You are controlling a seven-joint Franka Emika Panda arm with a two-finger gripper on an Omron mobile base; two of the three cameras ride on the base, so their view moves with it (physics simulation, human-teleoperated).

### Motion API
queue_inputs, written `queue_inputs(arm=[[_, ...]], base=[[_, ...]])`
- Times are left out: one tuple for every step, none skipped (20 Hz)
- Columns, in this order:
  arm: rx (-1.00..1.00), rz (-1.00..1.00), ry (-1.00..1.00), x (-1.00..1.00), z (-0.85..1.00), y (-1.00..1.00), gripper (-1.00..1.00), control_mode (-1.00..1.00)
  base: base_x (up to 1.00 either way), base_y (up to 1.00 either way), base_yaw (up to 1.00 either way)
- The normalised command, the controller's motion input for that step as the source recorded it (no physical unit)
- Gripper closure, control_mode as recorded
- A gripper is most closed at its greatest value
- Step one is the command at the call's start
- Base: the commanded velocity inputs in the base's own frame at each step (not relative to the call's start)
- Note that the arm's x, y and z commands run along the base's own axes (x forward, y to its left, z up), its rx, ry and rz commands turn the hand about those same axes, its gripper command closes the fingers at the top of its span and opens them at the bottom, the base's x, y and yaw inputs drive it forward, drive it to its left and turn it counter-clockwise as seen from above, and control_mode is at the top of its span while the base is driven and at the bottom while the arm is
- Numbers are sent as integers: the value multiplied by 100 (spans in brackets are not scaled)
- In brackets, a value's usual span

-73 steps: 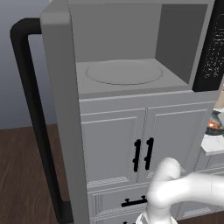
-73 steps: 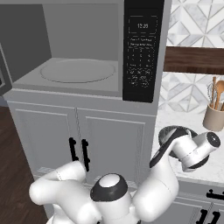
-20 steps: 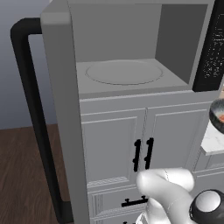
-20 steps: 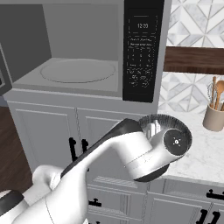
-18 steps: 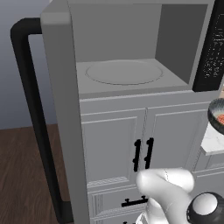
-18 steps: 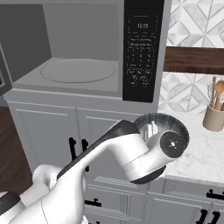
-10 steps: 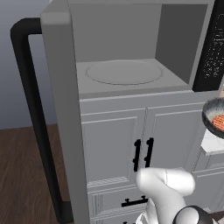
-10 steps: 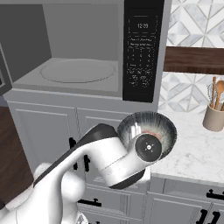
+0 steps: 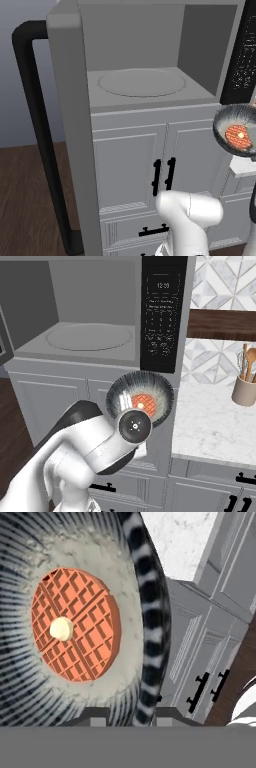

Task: Open the microwave, place the bowl with waffle inside the microwave, then close the microwave door and turn it on.

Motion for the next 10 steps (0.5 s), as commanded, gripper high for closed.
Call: queue_inputs(arm=[[-2, 13, -9, 0, 29, 58, 100, -100], [-3, 13, -8, 0, 29, 58, 100, -100], [-2, 12, -9, 0, 34, 58, 100, -100], [-1, 12, -5, 0, 36, 59, 100, -100], [-1, 12, -6, 0, 36, 61, 100, -100], [-2, 11, -4, 0, 37, 69, 100, -100], [-2, 11, -5, 0, 40, 66, 100, -100], [-1, 11, -4, 0, 43, 66, 100, -100], [-2, 9, -1, 0, 46, 72, 100, -100], [-3, 7, 0, 0, 49, 73, 100, -100]], base=[[0, 0, 0], [0, 0, 0], [0, 0, 0], [0, 0, 0], [0, 0, 0], [0, 0, 0], [0, 0, 0], [0, 0, 0], [0, 0, 0], [0, 0, 0]])
